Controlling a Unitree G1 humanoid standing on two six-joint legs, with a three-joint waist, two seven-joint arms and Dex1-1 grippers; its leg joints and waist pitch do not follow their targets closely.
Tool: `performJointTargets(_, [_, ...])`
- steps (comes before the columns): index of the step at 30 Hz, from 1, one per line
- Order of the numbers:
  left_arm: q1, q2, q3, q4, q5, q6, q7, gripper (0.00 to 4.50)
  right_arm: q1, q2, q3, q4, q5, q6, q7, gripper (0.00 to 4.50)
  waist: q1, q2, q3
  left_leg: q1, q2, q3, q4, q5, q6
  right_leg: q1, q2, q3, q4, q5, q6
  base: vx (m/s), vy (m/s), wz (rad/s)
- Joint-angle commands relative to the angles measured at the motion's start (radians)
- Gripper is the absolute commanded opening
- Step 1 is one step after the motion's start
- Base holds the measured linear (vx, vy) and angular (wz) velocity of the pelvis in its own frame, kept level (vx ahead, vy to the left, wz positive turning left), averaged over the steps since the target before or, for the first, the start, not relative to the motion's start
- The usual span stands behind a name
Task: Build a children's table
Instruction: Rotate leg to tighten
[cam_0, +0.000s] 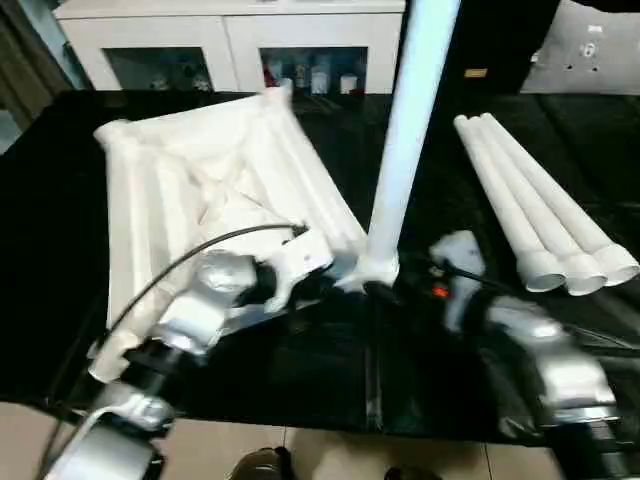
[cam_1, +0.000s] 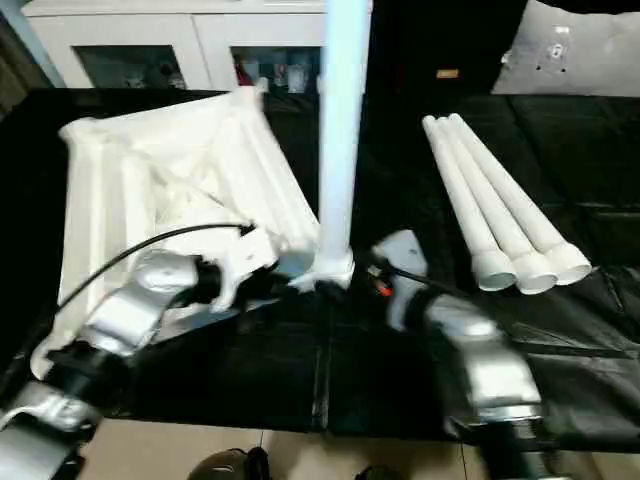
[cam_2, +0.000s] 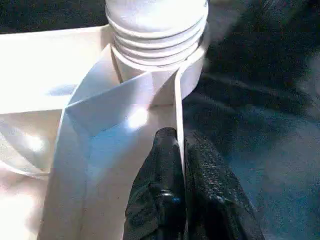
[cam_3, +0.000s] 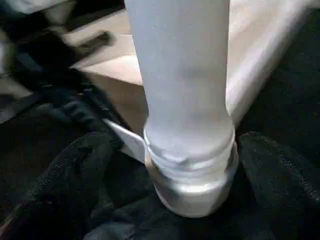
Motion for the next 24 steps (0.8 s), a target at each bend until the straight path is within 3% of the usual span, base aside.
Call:
performJointTargets(1, [-0.005,0.017,-0.056,0.002,-0.010,-0.059,-0.099,0.00,-0.029,-0.019,0.041,0.006,0.008,-0.031,0.075,4.43,0.003,-0.014,-0.063,0.022,0.069,-0.025,-0.056,-0.183,0.123,0.041,-0.070,0.045,-0.064,-0.067,-0.258,0.000,0.000,0.00])
performJointTargets(5, [-0.025,0.033,-0.074,0.035,-0.011,-0.112,-0.162,0.00,-0.059,-0.051,0.074,0.043,0.009,-0.060,0.165,4.43,0.014,-0.017,-0.063,0.027,0.072,-0.021,-0.054,-0.196,0.111,0.036,-0.072,0.049,-0.063,-0.091,-0.265,0.000,0.000,0.00])
performJointTargets(11, [-0.073,0.059,-0.098,0.109,-0.007,-0.193,-0.253,0.00,-0.109,-0.070,0.126,0.124,-0.020,-0.117,0.254,3.87,0.026,-0.027,-0.060,0.024,0.072,-0.021,-0.054,-0.203,0.095,0.037,-0.076,0.050,-0.059,-0.095,-0.269,0.000,0.000,0.00])
performJointTargets(17, [-0.090,0.068,-0.098,0.147,-0.006,-0.231,-0.275,0.00,-0.133,-0.083,0.150,0.157,-0.011,-0.126,0.315,3.29,0.033,-0.031,-0.060,0.024,0.071,-0.020,-0.048,-0.163,0.121,0.036,-0.075,0.048,-0.053,-0.047,-0.280,0.000,0.000,0.00])
performJointTargets(24, [-0.090,0.072,-0.098,0.170,-0.009,-0.254,-0.287,0.00,-0.133,-0.082,0.158,0.169,-0.001,-0.143,0.348,2.77,0.034,-0.030,-0.056,0.023,0.073,-0.021,-0.051,-0.181,0.120,0.036,-0.076,0.048,-0.055,-0.070,-0.282,0.000,0.000,0.00])
